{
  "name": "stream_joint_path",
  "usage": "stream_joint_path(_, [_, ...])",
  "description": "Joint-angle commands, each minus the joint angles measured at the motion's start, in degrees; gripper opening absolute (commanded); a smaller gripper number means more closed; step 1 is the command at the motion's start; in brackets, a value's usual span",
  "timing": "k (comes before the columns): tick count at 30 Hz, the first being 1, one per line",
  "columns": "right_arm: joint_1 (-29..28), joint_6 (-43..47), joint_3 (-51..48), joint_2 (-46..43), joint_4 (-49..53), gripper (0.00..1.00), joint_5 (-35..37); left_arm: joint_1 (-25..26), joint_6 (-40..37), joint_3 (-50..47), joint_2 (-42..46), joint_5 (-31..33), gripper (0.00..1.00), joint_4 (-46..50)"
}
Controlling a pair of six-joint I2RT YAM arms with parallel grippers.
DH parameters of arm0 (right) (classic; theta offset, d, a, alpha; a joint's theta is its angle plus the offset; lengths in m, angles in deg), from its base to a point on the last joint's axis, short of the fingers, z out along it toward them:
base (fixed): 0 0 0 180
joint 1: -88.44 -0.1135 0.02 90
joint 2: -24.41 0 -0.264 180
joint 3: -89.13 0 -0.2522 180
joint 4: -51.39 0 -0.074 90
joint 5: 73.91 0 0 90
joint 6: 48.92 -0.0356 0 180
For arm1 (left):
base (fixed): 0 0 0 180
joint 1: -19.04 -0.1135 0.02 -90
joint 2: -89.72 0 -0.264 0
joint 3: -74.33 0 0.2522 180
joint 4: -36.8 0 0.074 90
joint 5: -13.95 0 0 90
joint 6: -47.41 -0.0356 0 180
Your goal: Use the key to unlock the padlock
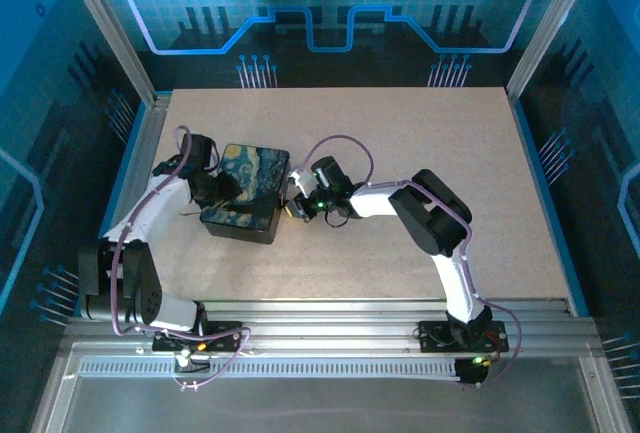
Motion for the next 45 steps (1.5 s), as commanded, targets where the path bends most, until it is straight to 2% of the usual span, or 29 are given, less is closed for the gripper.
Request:
stream_joint_path(1, [0.63,-6.45,1.05,-3.87,5.06,0.04,-5.91,0.83,0.52,-2.11,-0.51,-0.77,0.35,-0.08])
stream_joint_path(5, [1.92,-11.36,3.02,-4.15,10.30,0.01,-10.14,1.59,0.97,-3.52,-0.89,-0.86,0.35,-0.97])
stream_joint_path(12, [4.73,-17.03,1.12,-6.35,9.50,0.00,-16.41,2.52,1.95,-4.35,-1.45,-0.07,0.35,-1.71])
stream_joint_path(21, [6.78,-11.09,-2.05,-10.25,11.22,0.00,-22.42,2.53,2.51,-4.00,-2.70,0.80,0.35,-2.45])
stream_joint_path(27, [8.77,-11.38,-4.56,-10.70,10.42,0.00,-23.67,2.65,3.44,-4.46,-3.14,1.15,0.34,-3.46])
stream_joint_path(36, [12.55,-23.20,-8.47,-9.58,-0.49,0.00,-25.89,3.74,4.30,-5.59,-2.26,1.76,0.34,-3.73])
stream_joint_path(42, [12.42,-35.80,-11.55,-8.55,-15.27,0.00,-24.71,5.76,5.41,-5.98,-2.07,1.69,0.34,-4.12])
stream_joint_path(45, [11.86,-43.04,-13.35,-7.99,-23.52,0.00,-21.88,6.38,5.73,-6.41,-2.25,1.65,0.34,-4.40])
